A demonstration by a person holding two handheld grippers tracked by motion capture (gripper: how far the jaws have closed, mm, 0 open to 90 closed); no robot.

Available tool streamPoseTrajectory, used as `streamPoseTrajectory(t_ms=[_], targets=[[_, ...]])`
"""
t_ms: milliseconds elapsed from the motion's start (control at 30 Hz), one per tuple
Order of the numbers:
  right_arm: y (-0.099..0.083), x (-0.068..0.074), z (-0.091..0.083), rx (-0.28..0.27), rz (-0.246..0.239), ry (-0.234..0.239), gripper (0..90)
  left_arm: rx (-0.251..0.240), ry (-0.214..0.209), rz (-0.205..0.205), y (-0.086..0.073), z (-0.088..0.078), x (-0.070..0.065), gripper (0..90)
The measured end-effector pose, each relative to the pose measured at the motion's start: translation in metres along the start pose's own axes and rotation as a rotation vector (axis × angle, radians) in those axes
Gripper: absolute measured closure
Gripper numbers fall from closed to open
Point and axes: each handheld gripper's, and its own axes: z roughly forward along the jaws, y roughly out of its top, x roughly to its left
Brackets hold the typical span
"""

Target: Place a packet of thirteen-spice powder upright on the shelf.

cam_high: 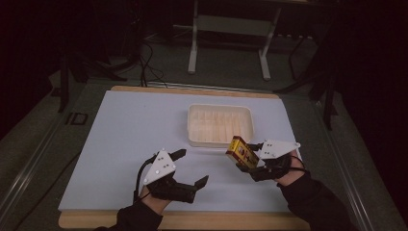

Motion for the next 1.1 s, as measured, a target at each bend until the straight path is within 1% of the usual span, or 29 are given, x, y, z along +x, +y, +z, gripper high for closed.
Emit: streamPoseTrajectory(t_ms=[33,67,100,133,200,267,333,400,467,500,533,600,700,733,767,800,833,867,900,967,1033,1067,1100], targets=[[0.0,0.001,0.001,-0.008,0.004,-0.003,32.1,0.005,-0.006,-0.009,0.003,0.003,-0.001,1.9],[-0.001,0.001,0.002,-0.017,0.003,-0.007,32.1,0.012,-0.001,-0.011,0.006,0.006,-0.002,1.8],[-0.002,0.002,0.003,-0.024,0.007,-0.001,32.1,0.018,-0.008,-0.012,0.009,0.009,-0.003,1.9],[-0.003,0.004,0.005,-0.034,0.008,-0.007,32.0,0.016,-0.019,-0.013,0.011,0.011,-0.004,1.9],[-0.004,0.006,0.008,-0.04,-0.001,-0.008,32.0,-0.013,-0.051,0.0,0.014,0.017,-0.007,1.9],[-0.005,0.009,0.01,-0.053,-0.007,-0.01,32.1,-0.016,-0.044,0.005,0.016,0.021,-0.008,1.8],[-0.005,0.011,0.011,-0.06,-0.009,-0.02,32.0,-0.015,-0.061,-0.014,0.017,0.025,-0.008,1.8],[-0.005,0.011,0.012,-0.081,-0.001,-0.018,32.0,-0.012,-0.053,-0.013,0.019,0.029,-0.009,1.9],[-0.004,0.012,0.012,-0.087,0.002,-0.028,32.1,-0.004,-0.053,-0.015,0.02,0.03,-0.01,1.8],[-0.004,0.012,0.011,-0.102,0.008,-0.038,32.0,0.004,-0.04,-0.021,0.022,0.034,-0.01,1.8],[-0.004,0.012,0.01,-0.13,0.015,-0.057,32.1,0.009,-0.039,-0.026,0.023,0.035,-0.011,1.8],[-0.003,0.014,0.009,-0.153,0.011,-0.071,32.1,0.013,-0.036,-0.036,0.025,0.038,-0.011,1.8],[-0.002,0.015,0.009,-0.178,0.012,-0.075,32.0,0.021,-0.034,-0.034,0.028,0.043,-0.012,1.8],[-0.002,0.016,0.009,-0.183,0.024,-0.071,32.0,0.021,-0.036,-0.035,0.029,0.045,-0.013,1.8],[-0.003,0.016,0.009,-0.192,0.032,-0.074,32.0,0.027,-0.031,-0.031,0.031,0.046,-0.013,1.9],[-0.004,0.015,0.009,-0.204,0.043,-0.071,32.0,0.026,-0.014,-0.024,0.032,0.048,-0.015,1.9],[-0.004,0.015,0.009,-0.218,0.053,-0.071,32.0,0.025,-0.009,-0.022,0.033,0.049,-0.016,1.8],[-0.005,0.016,0.009,-0.229,0.063,-0.086,32.0,0.027,-0.002,-0.024,0.034,0.051,-0.017,1.8],[-0.006,0.016,0.009,-0.24,0.066,-0.094,32.0,0.033,0.015,-0.022,0.035,0.052,-0.018,1.8],[-0.008,0.019,0.01,-0.262,0.083,-0.115,32.0,0.05,0.031,-0.007,0.038,0.057,-0.022,1.9],[-0.008,0.021,0.011,-0.277,0.089,-0.131,32.0,0.063,0.063,0.012,0.039,0.061,-0.026,1.8],[-0.008,0.023,0.012,-0.28,0.09,-0.142,32.0,0.056,0.08,0.009,0.04,0.062,-0.028,1.8],[-0.008,0.025,0.012,-0.288,0.091,-0.151,32.0,0.048,0.087,0.003,0.04,0.063,-0.029,1.8]])
